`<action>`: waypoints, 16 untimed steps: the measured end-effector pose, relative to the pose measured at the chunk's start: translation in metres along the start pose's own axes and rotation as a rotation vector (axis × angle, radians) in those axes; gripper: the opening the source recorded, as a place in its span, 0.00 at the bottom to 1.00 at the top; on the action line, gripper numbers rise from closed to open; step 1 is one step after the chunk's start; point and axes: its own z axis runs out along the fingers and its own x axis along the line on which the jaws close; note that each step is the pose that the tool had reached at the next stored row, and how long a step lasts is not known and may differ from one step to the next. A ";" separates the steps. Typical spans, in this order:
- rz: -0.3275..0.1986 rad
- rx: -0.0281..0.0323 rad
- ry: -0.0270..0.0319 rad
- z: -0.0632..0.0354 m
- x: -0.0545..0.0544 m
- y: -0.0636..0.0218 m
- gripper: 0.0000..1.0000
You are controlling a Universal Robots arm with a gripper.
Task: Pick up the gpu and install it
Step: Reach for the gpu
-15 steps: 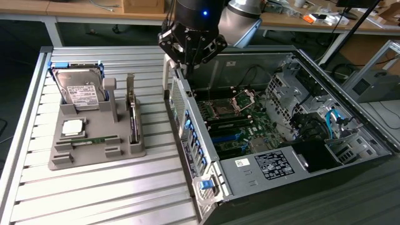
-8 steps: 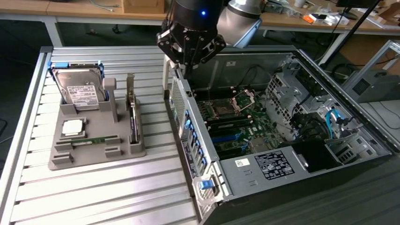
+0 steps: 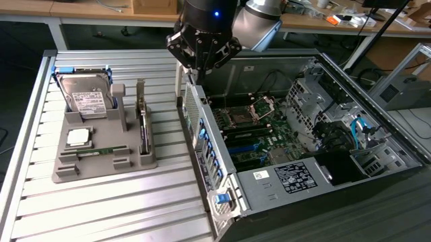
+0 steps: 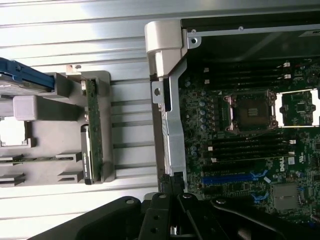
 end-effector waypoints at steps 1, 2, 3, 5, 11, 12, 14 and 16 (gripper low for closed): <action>0.000 0.0000 0.0000 0.0000 0.000 0.0000 0.11; 0.000 0.0000 0.0000 0.0000 0.001 -0.0001 0.11; 0.000 0.0000 0.0000 0.0000 0.001 -0.0001 0.11; 0.000 0.0000 0.0000 -0.0001 0.003 -0.0002 0.11; 0.000 0.0000 0.0000 -0.0002 0.006 -0.0004 0.11; 0.000 0.0000 0.0000 -0.0002 0.006 -0.0005 0.11; 0.000 0.0000 0.0000 -0.0002 0.007 -0.0005 0.11; 0.000 0.0000 0.0000 -0.0002 0.008 -0.0006 0.11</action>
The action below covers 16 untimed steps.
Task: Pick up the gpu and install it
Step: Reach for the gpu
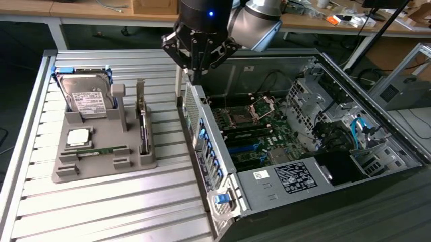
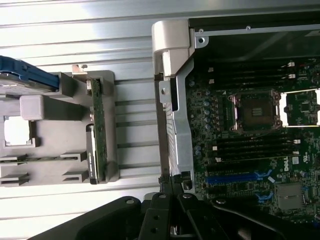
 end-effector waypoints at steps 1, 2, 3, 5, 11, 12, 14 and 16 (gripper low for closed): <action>0.000 0.0000 0.0000 0.0000 0.000 0.0000 0.11; 0.000 0.0000 0.0000 0.0000 0.001 -0.0001 0.11; 0.000 0.0000 0.0000 0.0000 0.001 -0.0001 0.11; 0.000 0.0000 0.0000 -0.0001 0.002 -0.0002 0.11; 0.000 0.0000 0.0000 -0.0001 0.005 -0.0004 0.11; 0.000 0.0000 0.0000 -0.0002 0.006 -0.0004 0.11; 0.000 0.0000 0.0000 -0.0002 0.007 -0.0005 0.11; 0.000 0.0000 0.0000 -0.0002 0.008 -0.0006 0.11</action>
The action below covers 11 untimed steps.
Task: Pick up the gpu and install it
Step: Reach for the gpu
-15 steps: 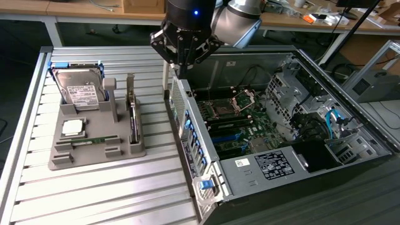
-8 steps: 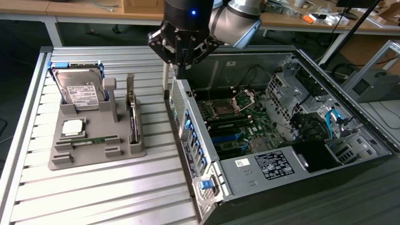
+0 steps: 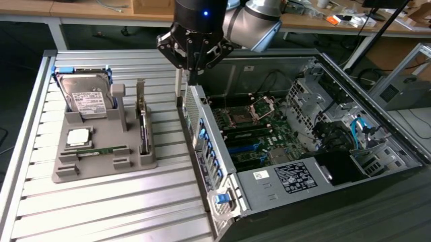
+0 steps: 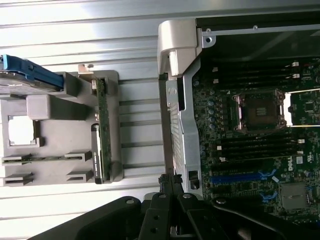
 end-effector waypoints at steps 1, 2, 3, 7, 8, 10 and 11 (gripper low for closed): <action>0.000 0.0000 0.0000 0.0000 0.000 0.0000 0.11; 0.000 0.0000 0.0000 0.0000 0.001 -0.0001 0.11; 0.000 0.0000 0.0000 0.0000 0.001 -0.0001 0.11; 0.000 0.0000 0.0000 -0.0001 0.003 -0.0002 0.11; 0.000 0.0000 0.0000 -0.0001 0.004 -0.0003 0.11; 0.000 -0.0001 -0.0001 -0.0001 0.004 -0.0003 0.11; 0.000 0.0001 0.0001 -0.0002 0.005 -0.0004 0.11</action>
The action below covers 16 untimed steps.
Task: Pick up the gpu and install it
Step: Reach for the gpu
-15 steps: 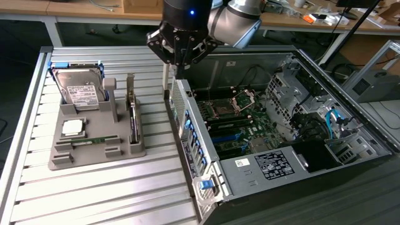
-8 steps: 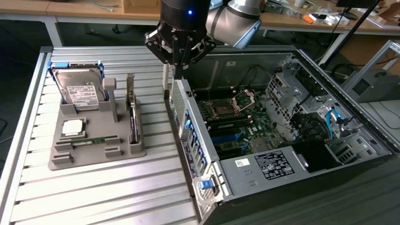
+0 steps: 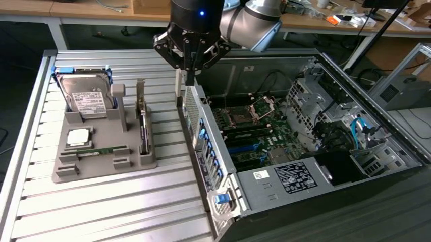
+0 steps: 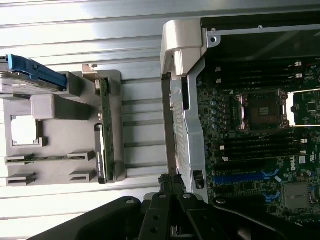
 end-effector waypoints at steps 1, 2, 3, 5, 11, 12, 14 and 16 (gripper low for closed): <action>0.000 0.0000 -0.0001 0.0000 0.001 -0.0001 0.11; 0.000 0.0000 0.0000 0.0000 0.001 -0.0001 0.11; 0.000 0.0000 0.0000 0.0000 0.002 -0.0001 0.11; 0.000 0.0000 0.0000 -0.0001 0.003 -0.0002 0.11; 0.000 0.0000 0.0000 -0.0002 0.007 -0.0005 0.11; 0.000 0.0000 0.0000 -0.0002 0.008 -0.0006 0.11; 0.000 -0.0001 -0.0001 -0.0002 0.009 -0.0007 0.11; 0.000 -0.0001 0.0000 -0.0003 0.010 -0.0008 0.11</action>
